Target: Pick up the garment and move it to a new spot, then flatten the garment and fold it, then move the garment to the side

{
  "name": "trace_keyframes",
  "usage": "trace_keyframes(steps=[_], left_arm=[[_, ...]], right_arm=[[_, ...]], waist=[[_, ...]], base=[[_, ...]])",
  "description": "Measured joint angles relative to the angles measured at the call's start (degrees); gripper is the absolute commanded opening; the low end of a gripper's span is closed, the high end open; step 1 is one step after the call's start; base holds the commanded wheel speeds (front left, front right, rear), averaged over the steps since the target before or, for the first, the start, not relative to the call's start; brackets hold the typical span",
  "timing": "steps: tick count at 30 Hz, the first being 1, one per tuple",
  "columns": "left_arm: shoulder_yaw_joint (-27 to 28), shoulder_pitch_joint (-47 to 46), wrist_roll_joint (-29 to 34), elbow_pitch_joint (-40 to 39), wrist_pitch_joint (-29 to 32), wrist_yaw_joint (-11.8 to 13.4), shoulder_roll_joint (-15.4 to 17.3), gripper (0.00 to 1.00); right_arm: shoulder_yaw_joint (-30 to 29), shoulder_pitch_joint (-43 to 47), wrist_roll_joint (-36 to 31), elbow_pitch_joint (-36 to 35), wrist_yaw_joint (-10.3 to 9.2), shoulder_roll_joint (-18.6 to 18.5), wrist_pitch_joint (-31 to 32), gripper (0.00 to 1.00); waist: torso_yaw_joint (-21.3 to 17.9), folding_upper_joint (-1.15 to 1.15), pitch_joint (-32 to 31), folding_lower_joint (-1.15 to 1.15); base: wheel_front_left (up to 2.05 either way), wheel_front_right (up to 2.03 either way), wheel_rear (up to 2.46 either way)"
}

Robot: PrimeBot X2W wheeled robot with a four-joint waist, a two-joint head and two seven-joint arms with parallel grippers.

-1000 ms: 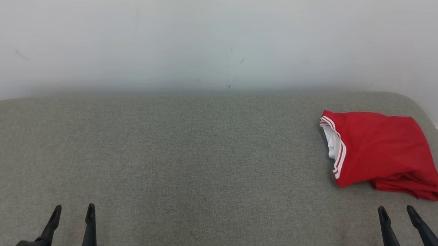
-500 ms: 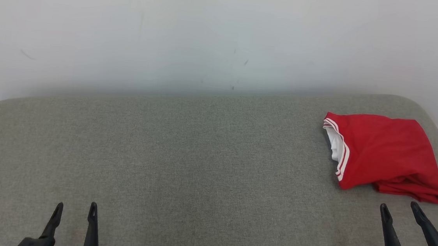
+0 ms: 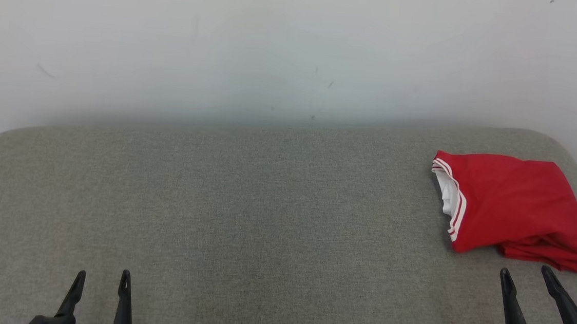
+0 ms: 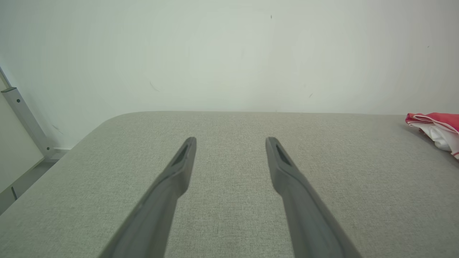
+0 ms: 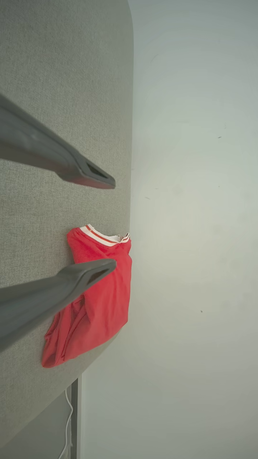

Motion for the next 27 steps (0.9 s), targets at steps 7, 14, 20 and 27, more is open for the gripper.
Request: trace_keyframes(steps=[7,14,20,27], left_arm=[[0.2,0.71,0.23,-0.64,0.75,0.0,-0.34,1.0],[0.42,0.71,0.73,-1.07,1.41,0.0,-0.59,1.0],[0.58,0.72,1.1,-1.35,1.76,0.0,-0.65,1.0],[0.78,0.72,1.25,-2.03,2.2,0.0,-0.67,1.0]], right_arm=[[-1.2,0.46,-1.81,-1.46,0.0,0.9,0.85,1.0],[-2.21,0.7,-2.74,-2.07,0.0,1.31,1.89,1.0],[-2.69,1.64,-3.41,-3.19,0.0,1.93,2.58,1.0],[-3.48,1.67,-3.93,-3.8,0.0,2.23,3.6,1.0]], waist=[[0.13,0.0,0.04,0.0],[0.18,0.0,0.08,0.0],[0.23,0.0,0.12,0.0],[0.34,0.0,0.29,0.0]], base=[[0.0,0.0,0.0],[0.0,0.0,0.0],[0.0,0.0,0.0],[0.0,0.0,0.0]])
